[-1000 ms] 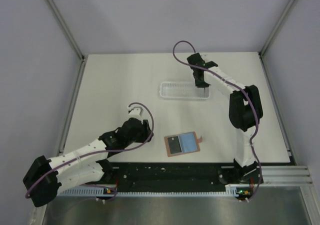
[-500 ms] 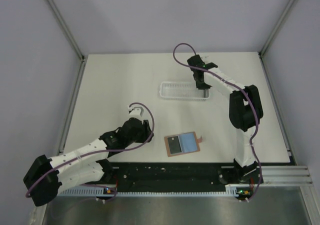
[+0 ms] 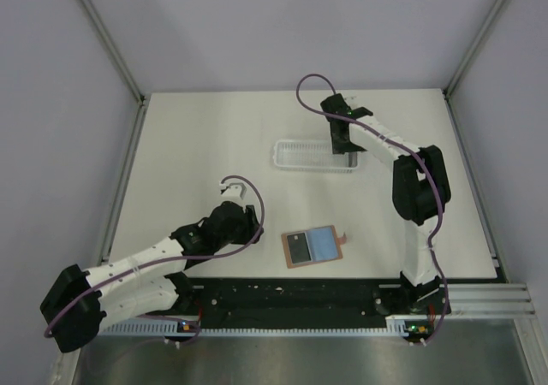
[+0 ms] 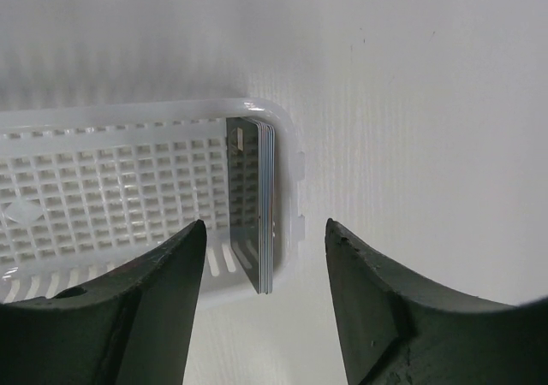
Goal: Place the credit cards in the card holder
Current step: Pick up the credit card from the storage box.
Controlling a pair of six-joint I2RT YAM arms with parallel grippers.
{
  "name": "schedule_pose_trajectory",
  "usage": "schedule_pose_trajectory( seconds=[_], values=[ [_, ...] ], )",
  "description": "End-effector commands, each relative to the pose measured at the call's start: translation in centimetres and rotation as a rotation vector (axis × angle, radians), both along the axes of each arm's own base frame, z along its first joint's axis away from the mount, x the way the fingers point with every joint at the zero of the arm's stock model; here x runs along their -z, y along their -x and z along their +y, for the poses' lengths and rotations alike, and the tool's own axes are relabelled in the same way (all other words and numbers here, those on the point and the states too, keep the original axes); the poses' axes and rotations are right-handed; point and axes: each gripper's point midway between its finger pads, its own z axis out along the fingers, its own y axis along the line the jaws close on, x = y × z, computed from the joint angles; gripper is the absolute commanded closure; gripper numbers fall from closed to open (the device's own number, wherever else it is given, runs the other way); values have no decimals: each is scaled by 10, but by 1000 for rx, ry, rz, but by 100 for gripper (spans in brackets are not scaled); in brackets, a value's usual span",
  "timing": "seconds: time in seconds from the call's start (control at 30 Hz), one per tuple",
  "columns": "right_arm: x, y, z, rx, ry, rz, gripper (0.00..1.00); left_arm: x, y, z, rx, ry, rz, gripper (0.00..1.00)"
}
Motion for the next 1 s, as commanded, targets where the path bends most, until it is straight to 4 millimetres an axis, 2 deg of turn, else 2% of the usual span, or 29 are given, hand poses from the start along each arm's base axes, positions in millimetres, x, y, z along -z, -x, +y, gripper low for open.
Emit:
schedule_pose_trajectory(
  seconds=[0.0,0.33,0.67,0.97],
  values=[
    [-19,-6,-10,29,10,-52,41,-5,-6,-5,-2,31,-24,48],
    [3,-8,-17,40,30,-3,45,-2,-5,-5,1,29,-19,48],
    [18,-8,-16,42,27,27,47,-1,-4,-4,-1,28,-18,48],
    [15,-8,-19,46,43,20,61,-2,-5,-5,0,30,-18,48]
  ],
)
